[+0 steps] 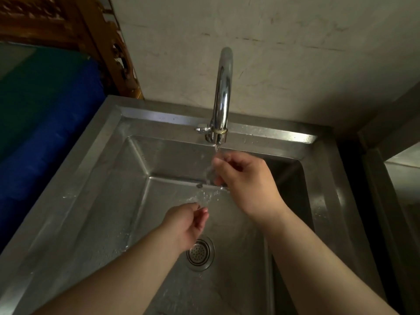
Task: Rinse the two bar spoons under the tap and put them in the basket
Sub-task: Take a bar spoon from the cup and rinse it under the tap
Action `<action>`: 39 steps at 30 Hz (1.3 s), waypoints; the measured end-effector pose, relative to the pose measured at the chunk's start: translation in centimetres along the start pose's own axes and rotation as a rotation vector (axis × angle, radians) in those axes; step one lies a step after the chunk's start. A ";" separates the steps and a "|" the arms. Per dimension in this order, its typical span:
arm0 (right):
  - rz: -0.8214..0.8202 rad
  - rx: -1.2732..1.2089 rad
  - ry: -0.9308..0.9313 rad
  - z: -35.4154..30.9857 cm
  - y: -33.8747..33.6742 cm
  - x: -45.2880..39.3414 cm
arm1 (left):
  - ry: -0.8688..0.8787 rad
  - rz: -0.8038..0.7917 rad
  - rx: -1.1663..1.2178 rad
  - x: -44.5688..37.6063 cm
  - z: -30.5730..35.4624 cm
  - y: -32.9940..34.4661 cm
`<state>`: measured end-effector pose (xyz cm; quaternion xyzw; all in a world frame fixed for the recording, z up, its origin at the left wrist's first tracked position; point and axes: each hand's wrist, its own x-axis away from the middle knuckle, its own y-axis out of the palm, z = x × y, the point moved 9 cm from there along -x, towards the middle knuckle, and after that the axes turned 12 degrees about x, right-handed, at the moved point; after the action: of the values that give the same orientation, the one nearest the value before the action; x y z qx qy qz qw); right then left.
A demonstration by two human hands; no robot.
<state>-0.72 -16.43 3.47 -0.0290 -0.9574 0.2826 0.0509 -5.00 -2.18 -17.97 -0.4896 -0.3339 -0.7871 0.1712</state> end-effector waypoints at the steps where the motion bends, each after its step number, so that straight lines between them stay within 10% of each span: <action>1: 0.023 0.006 0.036 1.1 -0.3 0.5 | 0.034 0.005 -0.012 0.2 0.8 0.0; 7: 0.169 -0.435 0.584 14.1 2.2 6.8 | 0.302 -0.005 -0.244 2.3 5.9 0.9; 14: 0.256 -0.901 1.018 25.5 11.3 13.3 | 1.372 0.149 -1.528 9.7 14.2 3.4; 19: 0.304 -0.836 1.081 29.3 14.3 15.2 | 1.051 0.498 -1.896 6.6 17.6 -1.9; 26: 0.316 -0.732 1.154 33.1 16.8 16.5 | 0.943 0.538 -1.883 5.1 18.9 -5.6; 39: -0.129 0.382 0.986 34.5 17.4 14.9 | 0.898 0.567 -2.018 4.4 19.3 -5.9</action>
<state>-18.98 -19.21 -33.63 -0.0895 -0.7513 0.4009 0.5166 2.08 15.71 -10.42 -0.1360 0.6653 -0.7337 -0.0249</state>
